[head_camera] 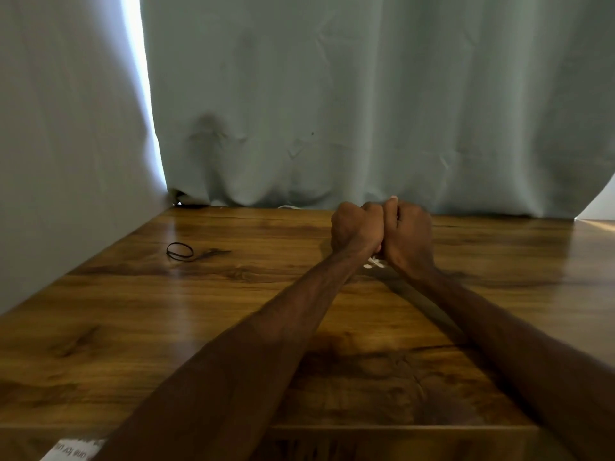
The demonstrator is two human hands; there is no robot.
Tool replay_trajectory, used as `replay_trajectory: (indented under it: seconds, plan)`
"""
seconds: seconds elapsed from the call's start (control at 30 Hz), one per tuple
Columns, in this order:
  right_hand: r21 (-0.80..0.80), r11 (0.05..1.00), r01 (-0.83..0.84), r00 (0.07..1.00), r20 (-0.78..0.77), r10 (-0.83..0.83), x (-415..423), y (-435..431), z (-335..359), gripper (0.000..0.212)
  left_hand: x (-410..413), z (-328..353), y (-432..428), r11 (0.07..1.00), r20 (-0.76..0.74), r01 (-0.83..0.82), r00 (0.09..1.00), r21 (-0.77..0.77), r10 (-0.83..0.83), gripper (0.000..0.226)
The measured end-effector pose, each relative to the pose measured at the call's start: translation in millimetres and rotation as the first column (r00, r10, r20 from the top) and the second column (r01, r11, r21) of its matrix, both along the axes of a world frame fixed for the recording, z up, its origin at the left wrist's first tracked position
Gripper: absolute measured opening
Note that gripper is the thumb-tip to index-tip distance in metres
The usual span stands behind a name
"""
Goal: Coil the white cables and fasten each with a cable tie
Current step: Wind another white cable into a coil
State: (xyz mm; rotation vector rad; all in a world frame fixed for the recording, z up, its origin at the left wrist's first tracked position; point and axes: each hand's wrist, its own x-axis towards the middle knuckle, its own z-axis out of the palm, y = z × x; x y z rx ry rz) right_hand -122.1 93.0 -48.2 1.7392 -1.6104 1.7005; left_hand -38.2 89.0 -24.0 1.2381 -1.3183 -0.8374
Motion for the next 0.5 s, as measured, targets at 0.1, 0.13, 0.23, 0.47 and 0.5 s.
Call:
replay_trajectory:
  seconds: [0.1,0.13,0.23,0.47,0.5]
  plan:
    - [0.025,1.000,0.000,1.000,0.024,0.000,1.2,1.5,1.4,0.055,3.7,1.0,0.5,0.994,-0.036,0.077,0.997,0.079,-0.075,0.036]
    - [0.046,0.999,-0.014,0.999,0.051,0.012,0.5,0.5,1.2,0.055,5.1,0.9,0.1,0.988,-0.059,0.118,0.992,0.104,-0.113,0.035]
    - [0.130,0.987,-0.094,0.986,0.149,0.074,-3.4,-2.1,-1.0,0.054,10.1,0.4,-3.9,0.972,-0.134,0.198,0.974,0.128,-0.181,0.028]
    - [0.119,0.977,-0.177,0.954,0.264,0.141,-9.8,-2.8,-0.5,0.056,5.6,0.0,1.8,0.934,-0.267,0.321,0.924,0.154,-0.274,0.031]
    - [0.115,0.976,-0.183,0.950,0.275,0.146,-13.5,-2.3,0.1,0.057,3.6,0.5,3.2,0.925,-0.274,0.345,0.916,0.158,-0.295,0.033]
